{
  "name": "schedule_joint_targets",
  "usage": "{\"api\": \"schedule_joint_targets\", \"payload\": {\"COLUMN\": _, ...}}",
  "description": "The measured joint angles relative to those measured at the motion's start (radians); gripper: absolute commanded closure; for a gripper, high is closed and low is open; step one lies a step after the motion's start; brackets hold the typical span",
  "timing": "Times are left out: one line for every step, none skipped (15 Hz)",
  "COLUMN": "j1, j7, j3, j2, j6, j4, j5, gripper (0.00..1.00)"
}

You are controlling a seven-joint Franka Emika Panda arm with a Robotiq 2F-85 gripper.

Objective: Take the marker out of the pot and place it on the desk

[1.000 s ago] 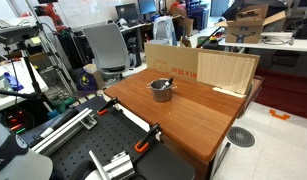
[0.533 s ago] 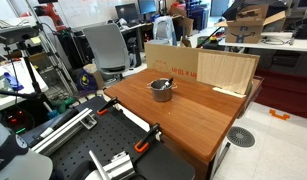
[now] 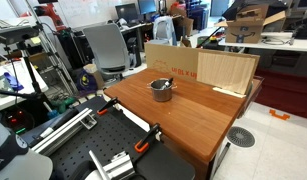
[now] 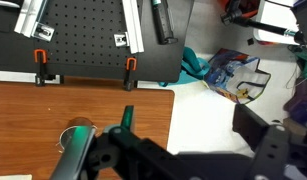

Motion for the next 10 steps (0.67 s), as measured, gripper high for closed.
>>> {"api": "schedule_joint_targets", "payload": {"j1": 0.0, "j7": 0.0, "j3": 0.0, "j2": 0.0, "j6": 0.0, "j4": 0.0, "j5": 0.0, "gripper": 0.0}}
{"api": "schedule_joint_targets", "payload": {"j1": -0.001, "j7": 0.0, "j3": 0.0, "j2": 0.0, "j6": 0.0, "j4": 0.0, "j5": 0.0, "gripper": 0.0}}
{"api": "schedule_joint_targets", "payload": {"j1": -0.005, "j7": 0.0, "j3": 0.001, "j2": 0.0, "j6": 0.0, "j4": -0.001, "j5": 0.0, "gripper": 0.0}}
{"api": "schedule_joint_targets", "payload": {"j1": -0.009, "j7": 0.004, "j3": 0.003, "j2": 0.0, "j6": 0.007, "j4": -0.002, "j5": 0.003, "gripper": 0.0}}
{"api": "schedule_joint_targets", "payload": {"j1": -0.013, "j7": 0.012, "j3": 0.004, "j2": 0.002, "j6": 0.017, "j4": -0.005, "j5": 0.007, "gripper": 0.0}}
{"api": "schedule_joint_targets", "payload": {"j1": -0.018, "j7": 0.022, "j3": 0.006, "j2": 0.006, "j6": 0.032, "j4": -0.009, "j5": 0.012, "gripper": 0.0}}
{"api": "schedule_joint_targets", "payload": {"j1": -0.025, "j7": 0.033, "j3": 0.009, "j2": 0.011, "j6": 0.051, "j4": -0.016, "j5": 0.018, "gripper": 0.0}}
{"api": "schedule_joint_targets", "payload": {"j1": -0.034, "j7": 0.044, "j3": 0.012, "j2": 0.018, "j6": 0.076, "j4": -0.027, "j5": 0.019, "gripper": 0.0}}
{"api": "schedule_joint_targets", "payload": {"j1": -0.043, "j7": 0.055, "j3": 0.015, "j2": 0.024, "j6": 0.101, "j4": -0.041, "j5": 0.019, "gripper": 0.0}}
{"api": "schedule_joint_targets", "payload": {"j1": -0.053, "j7": 0.066, "j3": 0.016, "j2": 0.032, "j6": 0.127, "j4": -0.058, "j5": 0.019, "gripper": 0.0}}
